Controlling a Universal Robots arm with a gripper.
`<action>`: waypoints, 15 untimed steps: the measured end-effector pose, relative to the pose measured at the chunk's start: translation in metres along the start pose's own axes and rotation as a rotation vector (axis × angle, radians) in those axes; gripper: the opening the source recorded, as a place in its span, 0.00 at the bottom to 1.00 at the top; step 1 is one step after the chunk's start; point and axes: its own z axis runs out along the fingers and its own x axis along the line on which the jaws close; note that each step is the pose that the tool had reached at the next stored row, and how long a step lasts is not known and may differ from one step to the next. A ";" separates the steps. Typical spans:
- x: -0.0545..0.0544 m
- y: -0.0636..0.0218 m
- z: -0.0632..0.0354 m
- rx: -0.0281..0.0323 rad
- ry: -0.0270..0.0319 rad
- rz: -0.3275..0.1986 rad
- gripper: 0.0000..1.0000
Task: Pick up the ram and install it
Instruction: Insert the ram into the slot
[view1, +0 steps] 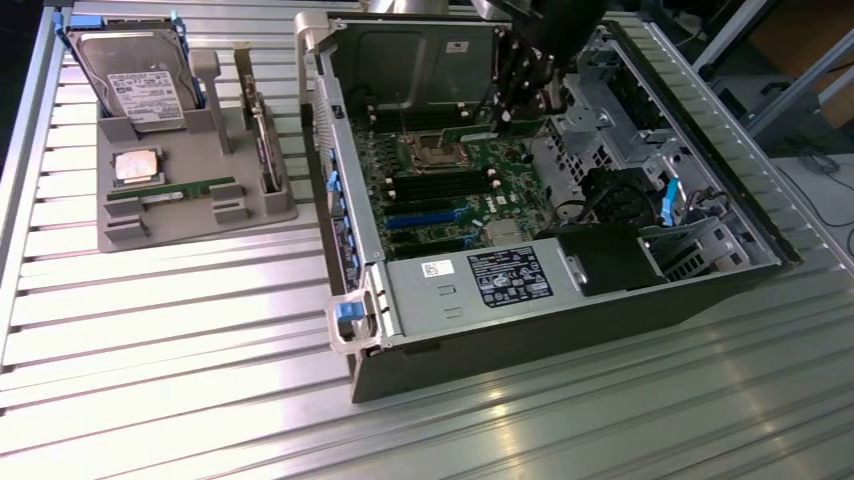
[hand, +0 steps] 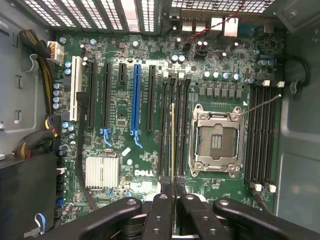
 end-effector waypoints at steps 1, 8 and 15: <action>0.000 0.0000 0.0006 0.0000 0.0000 0.000 0.12; 0.000 -0.0002 0.0052 0.0001 -0.0001 0.001 0.12; 0.000 -0.0004 0.0102 0.0000 -0.0001 0.001 0.12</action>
